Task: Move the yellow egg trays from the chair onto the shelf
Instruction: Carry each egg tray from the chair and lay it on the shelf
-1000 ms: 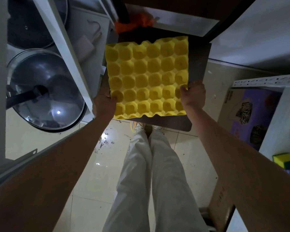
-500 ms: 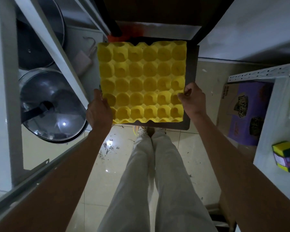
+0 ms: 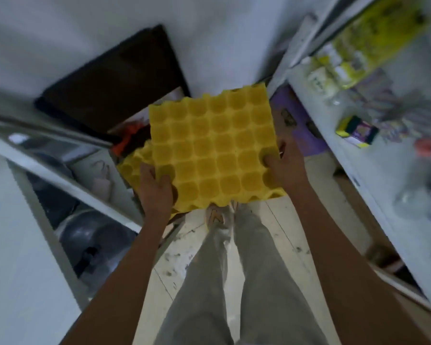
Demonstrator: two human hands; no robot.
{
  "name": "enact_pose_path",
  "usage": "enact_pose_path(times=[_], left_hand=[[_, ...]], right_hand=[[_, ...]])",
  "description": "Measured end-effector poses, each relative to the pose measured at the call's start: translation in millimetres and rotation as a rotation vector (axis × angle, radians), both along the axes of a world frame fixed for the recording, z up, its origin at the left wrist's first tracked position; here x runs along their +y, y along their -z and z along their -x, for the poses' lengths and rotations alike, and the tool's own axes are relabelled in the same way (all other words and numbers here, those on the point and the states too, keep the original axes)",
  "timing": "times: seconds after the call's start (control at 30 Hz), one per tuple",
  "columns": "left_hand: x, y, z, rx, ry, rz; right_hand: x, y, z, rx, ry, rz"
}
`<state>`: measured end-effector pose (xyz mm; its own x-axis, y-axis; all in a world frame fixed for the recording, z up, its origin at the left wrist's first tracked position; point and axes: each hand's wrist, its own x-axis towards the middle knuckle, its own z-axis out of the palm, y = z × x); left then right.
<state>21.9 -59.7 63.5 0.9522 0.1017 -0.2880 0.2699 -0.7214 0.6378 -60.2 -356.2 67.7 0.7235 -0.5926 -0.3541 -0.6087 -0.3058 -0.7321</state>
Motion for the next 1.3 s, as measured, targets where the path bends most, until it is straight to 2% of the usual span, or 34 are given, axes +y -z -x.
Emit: enact_pose_path(times=[0.1, 0.3, 0.5, 0.6, 0.7, 0.83, 0.93, 1.3], left_hand=[[-37.5, -37.3, 19.7, -0.060, 0.147, 0.080], [-120.7, -98.4, 108.4, 0.015, 0.477, 0.230], [-178.8, -133.6, 225.3, 0.180, 0.722, 0.144], [-190.1, -160.2, 276.9, 0.274, 0.800, 0.134], [-200.1, -177.6, 313.3, 0.271, 0.847, 0.164], [-218.3, -204.0, 328.0, 0.263, 0.865, 0.166], [-242.3, -228.4, 318.8, 0.166, 0.903, 0.166], [-366.3, -244.0, 194.8, -0.024, 0.956, 0.208]], right_hand=[[-15.5, -42.4, 68.5, -0.001, 0.197, -0.018], [-34.3, -117.8, 247.4, 0.149, 0.629, -0.101], [-14.4, -161.9, 416.2, 0.173, 0.842, -0.097], [-4.9, -187.3, 472.3, 0.174, 0.925, -0.130], [-2.2, -202.1, 517.7, 0.124, 0.962, -0.090], [-1.9, -212.5, 537.5, 0.093, 0.963, -0.031], [-15.7, -226.7, 526.1, 0.017, 0.990, -0.037], [-117.5, -245.0, 405.8, -0.050, 1.104, 0.033]])
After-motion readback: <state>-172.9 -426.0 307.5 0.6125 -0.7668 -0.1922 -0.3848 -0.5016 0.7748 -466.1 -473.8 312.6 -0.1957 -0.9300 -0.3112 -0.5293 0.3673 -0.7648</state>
